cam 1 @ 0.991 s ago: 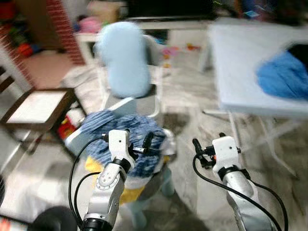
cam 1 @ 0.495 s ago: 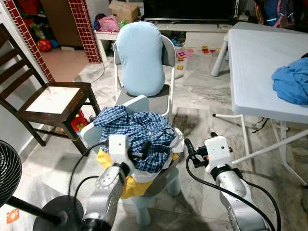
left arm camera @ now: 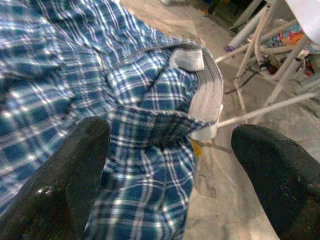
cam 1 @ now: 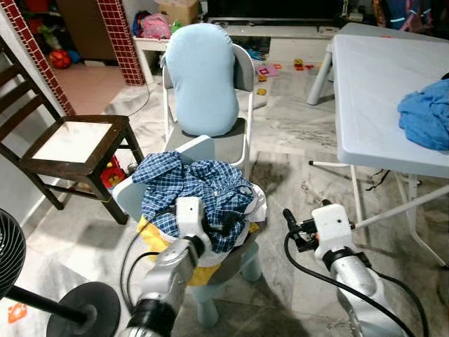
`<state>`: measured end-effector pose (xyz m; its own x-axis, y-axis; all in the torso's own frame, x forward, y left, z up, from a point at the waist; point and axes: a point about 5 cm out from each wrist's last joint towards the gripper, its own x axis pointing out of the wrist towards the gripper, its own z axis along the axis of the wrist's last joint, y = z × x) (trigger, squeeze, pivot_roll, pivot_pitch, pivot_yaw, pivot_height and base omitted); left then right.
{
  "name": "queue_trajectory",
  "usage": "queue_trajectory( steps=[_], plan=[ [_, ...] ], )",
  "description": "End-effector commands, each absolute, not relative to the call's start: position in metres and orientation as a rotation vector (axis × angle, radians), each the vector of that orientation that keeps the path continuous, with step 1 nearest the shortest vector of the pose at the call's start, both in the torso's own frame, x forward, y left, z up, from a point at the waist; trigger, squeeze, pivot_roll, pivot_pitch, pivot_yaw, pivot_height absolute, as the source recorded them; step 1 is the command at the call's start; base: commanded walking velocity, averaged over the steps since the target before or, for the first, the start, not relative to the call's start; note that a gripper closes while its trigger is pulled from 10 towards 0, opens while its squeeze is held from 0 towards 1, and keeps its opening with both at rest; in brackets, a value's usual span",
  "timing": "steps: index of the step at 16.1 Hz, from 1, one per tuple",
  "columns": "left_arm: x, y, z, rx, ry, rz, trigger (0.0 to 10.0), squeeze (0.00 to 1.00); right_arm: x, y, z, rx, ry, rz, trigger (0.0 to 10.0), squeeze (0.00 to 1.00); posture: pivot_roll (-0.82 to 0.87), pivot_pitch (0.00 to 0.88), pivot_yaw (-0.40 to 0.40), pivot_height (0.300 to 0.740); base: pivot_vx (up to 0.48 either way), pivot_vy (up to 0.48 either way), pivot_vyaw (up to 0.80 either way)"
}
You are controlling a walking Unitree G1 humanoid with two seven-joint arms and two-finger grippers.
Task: Hang hanger
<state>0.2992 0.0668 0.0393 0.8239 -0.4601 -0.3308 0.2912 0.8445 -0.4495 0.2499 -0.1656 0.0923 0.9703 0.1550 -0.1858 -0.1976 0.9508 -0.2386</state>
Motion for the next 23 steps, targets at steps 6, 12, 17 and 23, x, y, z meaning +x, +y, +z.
queue_trajectory(
  steps=[6, 12, 17, 23],
  plan=[
    [0.308, 0.057, 0.039, -0.415, 0.466, -0.381, 10.0, 0.0, 0.199, -0.167, 0.074, -0.246, 0.385, 0.401, 10.0, 0.0, -0.27, 0.142, 0.005, 0.74, 0.0, 0.0, 0.0],
    [0.316, 0.062, 0.039, -0.338, 0.479, -0.27, 10.0, 0.0, 0.182, -0.16, 0.071, -0.191, 0.489, 0.494, 10.0, 0.0, -0.27, 0.164, 0.001, 0.74, 0.0, 0.0, 0.0],
    [0.32, 0.074, 0.058, -0.262, 0.39, -0.174, 10.0, 0.0, 0.188, -0.156, 0.066, -0.195, 0.5, 0.488, 10.0, 0.0, -0.22, 0.165, 0.006, 0.74, 0.0, 0.0, 0.0],
    [0.31, 0.065, 0.044, -0.339, 0.511, -0.182, 10.0, 0.0, 0.197, -0.149, 0.072, -0.226, 0.474, 0.531, 10.0, 0.0, -0.21, 0.163, 0.007, 0.74, 0.0, 0.0, 0.0]
  ],
)
